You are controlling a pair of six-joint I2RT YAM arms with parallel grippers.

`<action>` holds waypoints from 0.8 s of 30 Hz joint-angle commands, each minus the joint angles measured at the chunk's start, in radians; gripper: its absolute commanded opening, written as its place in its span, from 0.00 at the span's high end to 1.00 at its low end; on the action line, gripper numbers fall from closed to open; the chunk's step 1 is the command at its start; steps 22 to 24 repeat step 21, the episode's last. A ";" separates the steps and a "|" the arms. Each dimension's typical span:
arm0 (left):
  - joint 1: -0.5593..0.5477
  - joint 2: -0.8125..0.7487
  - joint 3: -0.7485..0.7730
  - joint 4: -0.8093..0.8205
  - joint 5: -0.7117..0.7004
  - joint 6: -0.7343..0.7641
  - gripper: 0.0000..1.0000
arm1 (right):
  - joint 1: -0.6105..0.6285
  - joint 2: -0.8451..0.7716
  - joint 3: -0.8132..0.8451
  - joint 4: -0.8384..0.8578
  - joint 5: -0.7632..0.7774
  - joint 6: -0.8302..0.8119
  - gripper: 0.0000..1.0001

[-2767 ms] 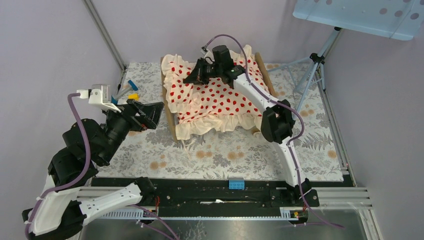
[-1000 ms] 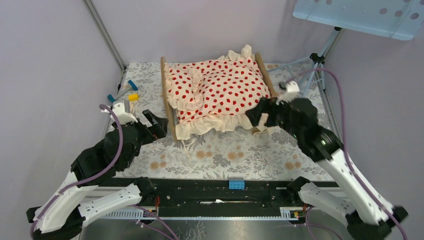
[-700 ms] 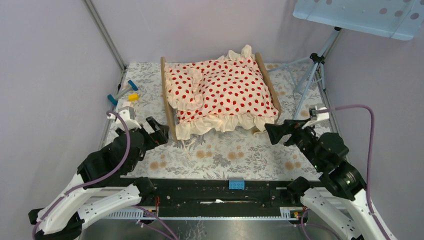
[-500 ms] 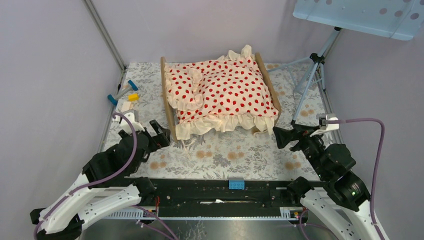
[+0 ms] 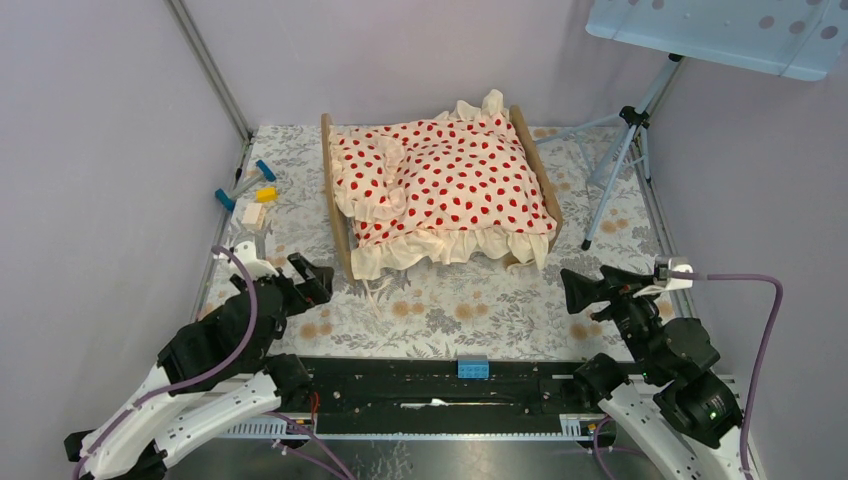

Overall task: Set up the pet bed
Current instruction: Reset both arms

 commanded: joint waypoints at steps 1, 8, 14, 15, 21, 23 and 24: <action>0.000 -0.019 -0.028 0.077 -0.017 0.027 0.01 | 0.005 -0.038 -0.027 -0.001 0.039 -0.008 0.01; 0.001 0.004 -0.028 0.076 -0.020 0.026 0.01 | 0.005 -0.090 -0.070 -0.014 0.033 0.006 0.00; 0.000 -0.016 -0.035 0.086 -0.011 0.031 0.01 | 0.006 -0.095 -0.084 -0.013 0.029 0.009 0.01; 0.000 -0.017 -0.035 0.089 -0.005 0.034 0.01 | 0.005 -0.095 -0.086 -0.012 0.028 0.009 0.00; 0.000 -0.022 -0.034 0.090 -0.005 0.035 0.01 | 0.005 -0.095 -0.090 -0.013 0.030 0.013 0.00; 0.000 -0.022 -0.034 0.090 -0.005 0.035 0.01 | 0.005 -0.095 -0.090 -0.013 0.030 0.013 0.00; 0.000 -0.022 -0.034 0.090 -0.005 0.035 0.01 | 0.005 -0.095 -0.090 -0.013 0.030 0.013 0.00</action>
